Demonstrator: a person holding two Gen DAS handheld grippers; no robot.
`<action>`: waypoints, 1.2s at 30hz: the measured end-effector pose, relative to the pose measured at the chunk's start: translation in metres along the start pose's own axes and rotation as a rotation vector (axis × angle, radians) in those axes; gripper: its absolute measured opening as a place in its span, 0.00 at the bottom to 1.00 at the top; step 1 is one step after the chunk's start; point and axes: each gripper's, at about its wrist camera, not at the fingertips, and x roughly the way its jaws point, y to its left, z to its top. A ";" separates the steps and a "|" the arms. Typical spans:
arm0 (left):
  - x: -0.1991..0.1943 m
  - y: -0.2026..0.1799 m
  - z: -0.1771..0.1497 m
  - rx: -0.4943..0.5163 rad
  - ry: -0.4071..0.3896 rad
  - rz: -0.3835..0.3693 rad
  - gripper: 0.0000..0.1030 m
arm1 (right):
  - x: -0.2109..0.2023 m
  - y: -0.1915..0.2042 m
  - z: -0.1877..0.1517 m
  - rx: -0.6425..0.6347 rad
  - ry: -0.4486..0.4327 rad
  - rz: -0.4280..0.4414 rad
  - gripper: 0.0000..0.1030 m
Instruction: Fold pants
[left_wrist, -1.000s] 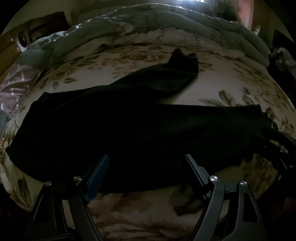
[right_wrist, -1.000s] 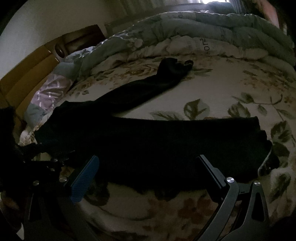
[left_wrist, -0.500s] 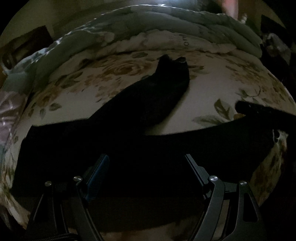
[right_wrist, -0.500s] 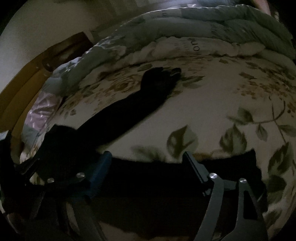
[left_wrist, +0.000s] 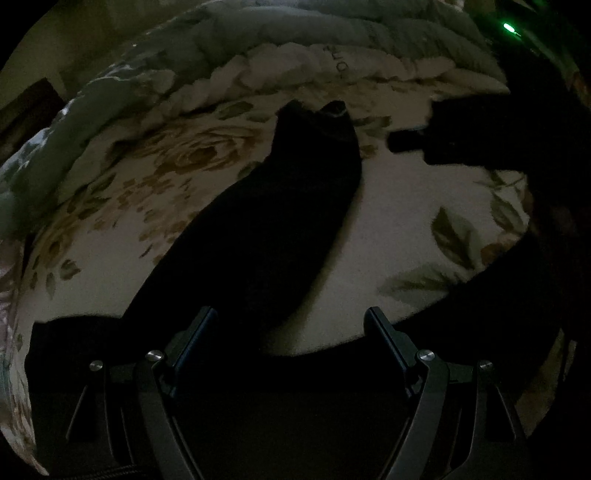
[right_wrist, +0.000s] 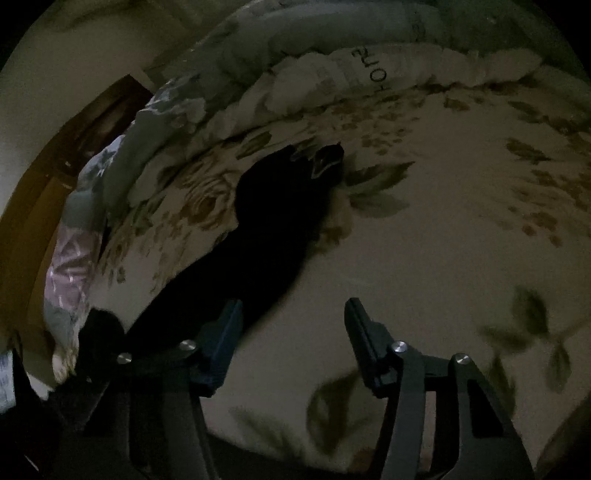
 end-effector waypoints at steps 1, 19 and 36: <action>0.006 0.000 0.005 0.002 0.010 -0.008 0.79 | 0.009 -0.003 0.009 0.016 0.009 0.005 0.55; 0.066 0.013 0.038 0.023 0.094 -0.062 0.56 | 0.095 -0.031 0.079 0.175 0.061 0.048 0.15; -0.029 0.016 0.019 0.070 -0.074 -0.116 0.04 | -0.057 -0.029 0.014 0.276 -0.181 0.063 0.06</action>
